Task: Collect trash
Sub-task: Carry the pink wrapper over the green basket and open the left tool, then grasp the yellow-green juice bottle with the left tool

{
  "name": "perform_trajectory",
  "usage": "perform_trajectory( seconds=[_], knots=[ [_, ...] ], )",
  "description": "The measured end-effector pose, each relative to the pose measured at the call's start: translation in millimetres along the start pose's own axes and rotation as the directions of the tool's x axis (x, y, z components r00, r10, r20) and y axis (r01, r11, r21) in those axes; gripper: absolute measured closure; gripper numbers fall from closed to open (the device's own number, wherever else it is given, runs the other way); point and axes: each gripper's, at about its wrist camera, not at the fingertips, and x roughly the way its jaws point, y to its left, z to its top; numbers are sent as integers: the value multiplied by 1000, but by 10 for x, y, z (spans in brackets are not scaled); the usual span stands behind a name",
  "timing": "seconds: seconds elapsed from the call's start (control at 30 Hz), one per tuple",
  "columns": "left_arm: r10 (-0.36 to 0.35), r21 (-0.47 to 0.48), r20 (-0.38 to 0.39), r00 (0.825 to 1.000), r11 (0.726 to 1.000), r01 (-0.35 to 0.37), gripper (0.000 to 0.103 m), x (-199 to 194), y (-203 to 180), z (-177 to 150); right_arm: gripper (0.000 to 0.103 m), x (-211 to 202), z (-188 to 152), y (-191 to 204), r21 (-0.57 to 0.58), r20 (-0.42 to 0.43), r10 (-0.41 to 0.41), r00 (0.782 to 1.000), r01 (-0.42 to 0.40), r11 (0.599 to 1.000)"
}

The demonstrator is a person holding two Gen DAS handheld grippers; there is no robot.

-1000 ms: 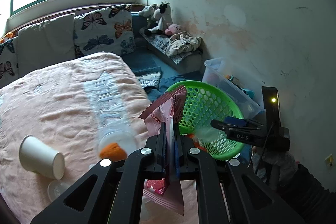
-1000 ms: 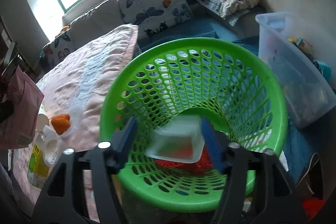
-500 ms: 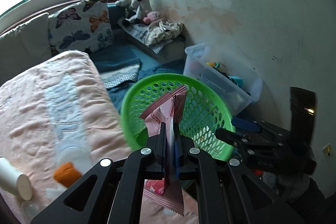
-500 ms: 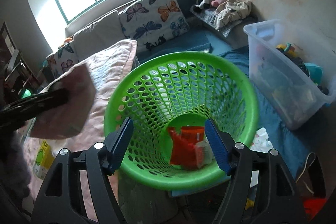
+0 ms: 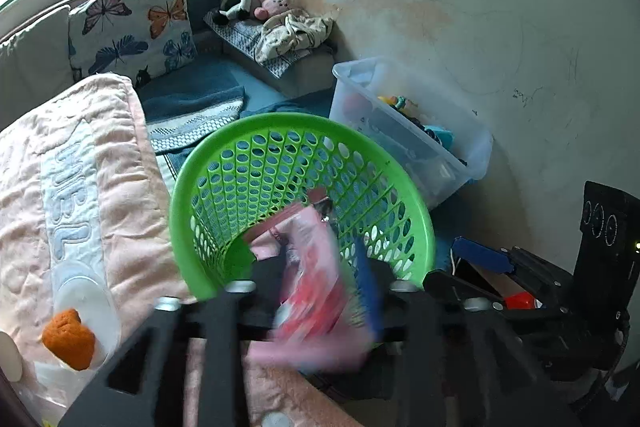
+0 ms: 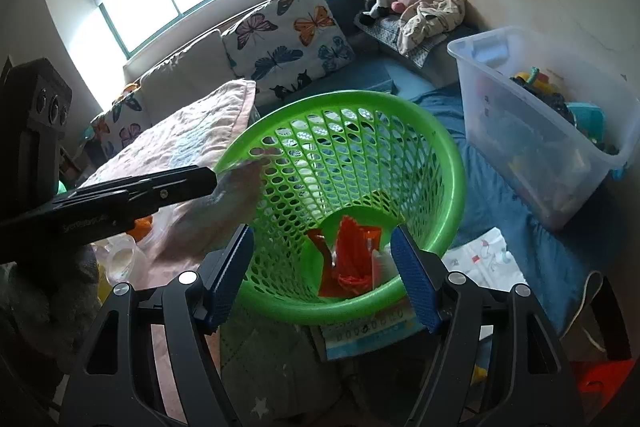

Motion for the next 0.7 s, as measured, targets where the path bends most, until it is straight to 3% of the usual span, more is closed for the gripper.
perform_trajectory(
  seconds=[0.37,0.7],
  knots=[
    [64,-14,84,994,998,-63,55,-601,192,-239,32,-83,-84,258,-37,0,35,999,-35,999],
    [191,-106,130,973,978,-178,46,-1199,648,-743,27,-63,-215,764,-116,-26,102,994,-105,988]
  ],
)
